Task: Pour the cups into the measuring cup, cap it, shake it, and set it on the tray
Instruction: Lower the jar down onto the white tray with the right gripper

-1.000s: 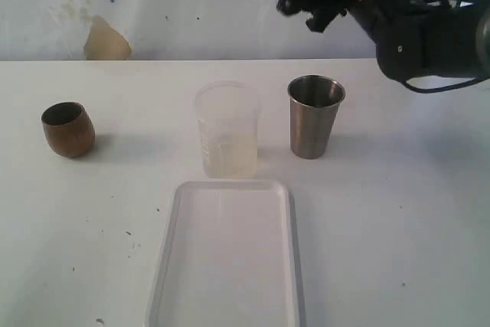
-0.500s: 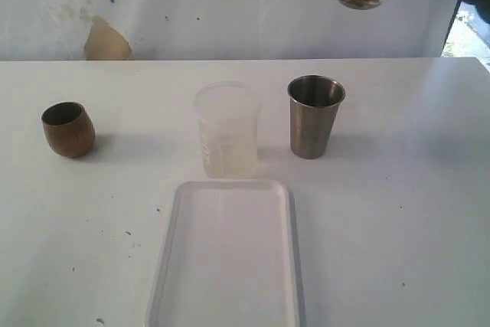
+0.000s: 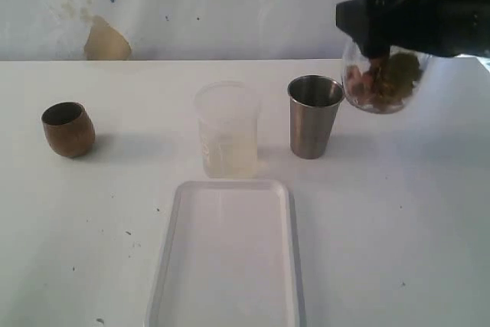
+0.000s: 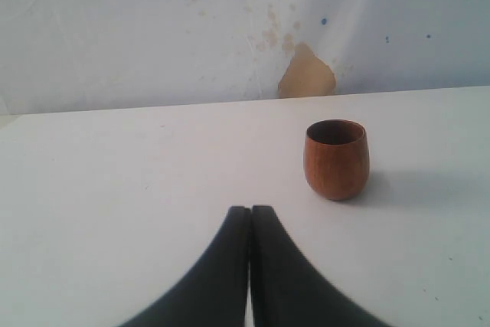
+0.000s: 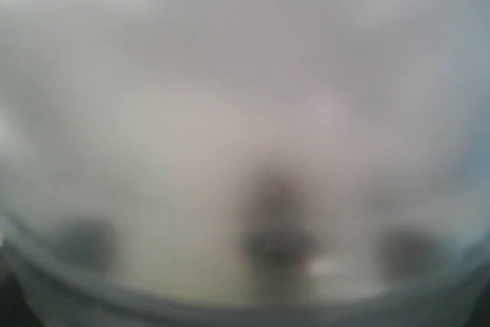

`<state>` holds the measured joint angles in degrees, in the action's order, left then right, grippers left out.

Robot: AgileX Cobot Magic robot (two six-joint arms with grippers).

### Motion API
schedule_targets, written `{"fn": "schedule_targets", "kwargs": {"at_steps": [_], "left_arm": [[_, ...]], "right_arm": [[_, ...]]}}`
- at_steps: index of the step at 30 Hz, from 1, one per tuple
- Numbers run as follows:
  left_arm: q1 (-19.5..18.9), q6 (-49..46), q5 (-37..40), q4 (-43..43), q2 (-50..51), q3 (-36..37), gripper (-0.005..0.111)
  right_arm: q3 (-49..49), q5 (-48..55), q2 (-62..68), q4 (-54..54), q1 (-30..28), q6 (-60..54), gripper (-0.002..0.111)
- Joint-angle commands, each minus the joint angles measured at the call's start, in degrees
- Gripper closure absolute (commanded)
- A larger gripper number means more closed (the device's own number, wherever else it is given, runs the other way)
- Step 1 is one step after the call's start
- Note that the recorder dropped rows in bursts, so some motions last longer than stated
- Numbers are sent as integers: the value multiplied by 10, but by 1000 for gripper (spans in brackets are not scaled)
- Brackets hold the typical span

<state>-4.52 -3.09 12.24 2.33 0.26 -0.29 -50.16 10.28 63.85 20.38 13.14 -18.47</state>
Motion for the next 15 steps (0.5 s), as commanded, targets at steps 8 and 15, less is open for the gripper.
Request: {"fn": "schedule_targets", "kwargs": {"at_steps": [8, 15], "left_arm": [[1, 0, -6, -4, -3, 3, 106], [1, 0, -6, -4, -3, 3, 106]], "right_arm": [[136, -6, -79, 8, 95, -56, 108], [205, -156, -57, 8, 230, -52, 108]]}}
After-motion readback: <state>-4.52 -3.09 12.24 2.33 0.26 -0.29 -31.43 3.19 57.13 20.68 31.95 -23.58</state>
